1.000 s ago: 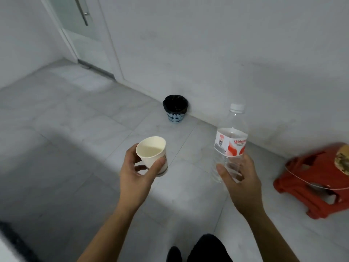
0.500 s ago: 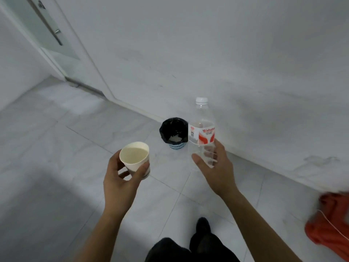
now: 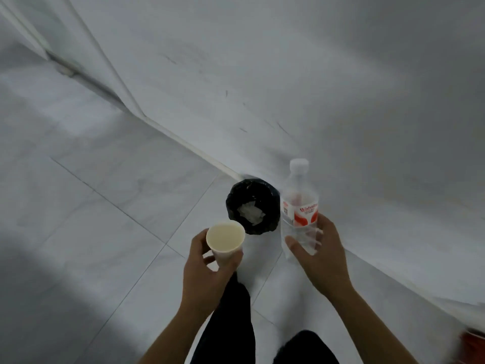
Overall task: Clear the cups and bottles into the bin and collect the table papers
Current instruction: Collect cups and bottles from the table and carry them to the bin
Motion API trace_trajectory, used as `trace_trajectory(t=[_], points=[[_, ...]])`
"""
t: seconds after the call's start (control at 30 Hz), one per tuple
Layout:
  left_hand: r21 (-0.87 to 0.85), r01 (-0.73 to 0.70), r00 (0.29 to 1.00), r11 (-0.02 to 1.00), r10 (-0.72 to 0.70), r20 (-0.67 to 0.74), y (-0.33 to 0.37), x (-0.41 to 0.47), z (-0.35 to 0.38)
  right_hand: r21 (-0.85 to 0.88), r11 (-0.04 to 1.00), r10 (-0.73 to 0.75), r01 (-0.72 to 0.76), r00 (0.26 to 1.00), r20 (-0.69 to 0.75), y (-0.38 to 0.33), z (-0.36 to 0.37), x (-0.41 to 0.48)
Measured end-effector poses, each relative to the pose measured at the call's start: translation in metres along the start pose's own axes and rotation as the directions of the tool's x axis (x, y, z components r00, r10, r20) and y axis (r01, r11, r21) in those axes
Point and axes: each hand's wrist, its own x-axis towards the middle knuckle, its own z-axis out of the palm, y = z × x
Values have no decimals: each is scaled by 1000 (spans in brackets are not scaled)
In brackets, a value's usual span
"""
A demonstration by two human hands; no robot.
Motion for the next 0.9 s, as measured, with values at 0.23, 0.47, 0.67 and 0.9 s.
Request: trace_trajectory(t=[0.23, 0.47, 0.67, 0.9], points=[[236, 86, 979, 968, -126, 162, -100, 184, 62, -78, 979, 186, -190, 981, -55, 83, 86, 156], [312, 216, 972, 925, -233, 18, -281, 304, 147, -180, 958, 249, -223, 958, 139, 244, 213, 307], [324, 353, 931, 878, -362, -34, -401, 332, 207, -280, 934, 288, -222, 930, 226, 349, 284, 369], [445, 278, 940, 851, -336, 55, -384, 303, 190, -374, 918, 276, -130, 887, 369, 343, 259, 352]])
